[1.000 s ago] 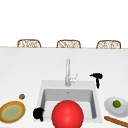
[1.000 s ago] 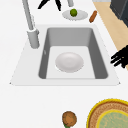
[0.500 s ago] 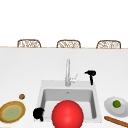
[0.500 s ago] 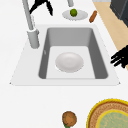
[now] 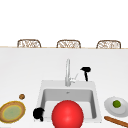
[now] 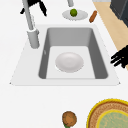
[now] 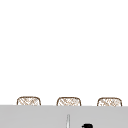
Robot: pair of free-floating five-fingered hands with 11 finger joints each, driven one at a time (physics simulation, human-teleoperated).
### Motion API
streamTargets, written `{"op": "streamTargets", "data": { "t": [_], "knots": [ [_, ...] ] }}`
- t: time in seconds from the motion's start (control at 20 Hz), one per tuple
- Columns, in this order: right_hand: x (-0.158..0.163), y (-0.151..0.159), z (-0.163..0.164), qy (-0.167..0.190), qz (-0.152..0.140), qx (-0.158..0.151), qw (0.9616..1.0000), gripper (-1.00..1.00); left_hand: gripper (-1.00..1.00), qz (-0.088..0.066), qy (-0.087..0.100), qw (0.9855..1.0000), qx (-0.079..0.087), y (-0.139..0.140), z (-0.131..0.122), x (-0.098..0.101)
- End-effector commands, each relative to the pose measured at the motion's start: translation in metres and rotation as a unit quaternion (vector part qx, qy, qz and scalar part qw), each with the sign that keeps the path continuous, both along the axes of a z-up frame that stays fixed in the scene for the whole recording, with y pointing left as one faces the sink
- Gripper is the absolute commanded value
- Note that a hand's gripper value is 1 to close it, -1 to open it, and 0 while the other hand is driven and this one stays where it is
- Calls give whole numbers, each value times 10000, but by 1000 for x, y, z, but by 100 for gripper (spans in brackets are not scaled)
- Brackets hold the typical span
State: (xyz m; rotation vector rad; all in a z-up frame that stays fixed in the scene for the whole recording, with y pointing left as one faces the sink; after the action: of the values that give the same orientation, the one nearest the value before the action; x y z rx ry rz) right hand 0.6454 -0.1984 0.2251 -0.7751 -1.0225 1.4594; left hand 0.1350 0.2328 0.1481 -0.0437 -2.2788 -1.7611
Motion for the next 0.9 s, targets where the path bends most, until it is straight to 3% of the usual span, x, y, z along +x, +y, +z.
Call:
{"op": "streamTargets", "data": {
  "t": [0.0,0.5,0.65,0.75,0.85],
  "knots": [
    [11,26,2,-50,-112,-69,9999,-100,0,0,0,10000,0,0,0,0],
    [10,99,-9,83,55,-355,9993,-100,0,0,0,10000,0,0,0,0],
    [14,101,-19,229,-135,-573,9980,-100,0,0,0,10000,0,0,0,0],
    [14,95,-21,325,-412,-356,9980,-100,0,0,0,10000,0,0,0,0],
    [14,96,-25,228,-448,-304,9983,-100,0,0,0,10000,0,0,0,0]
  ]
}}
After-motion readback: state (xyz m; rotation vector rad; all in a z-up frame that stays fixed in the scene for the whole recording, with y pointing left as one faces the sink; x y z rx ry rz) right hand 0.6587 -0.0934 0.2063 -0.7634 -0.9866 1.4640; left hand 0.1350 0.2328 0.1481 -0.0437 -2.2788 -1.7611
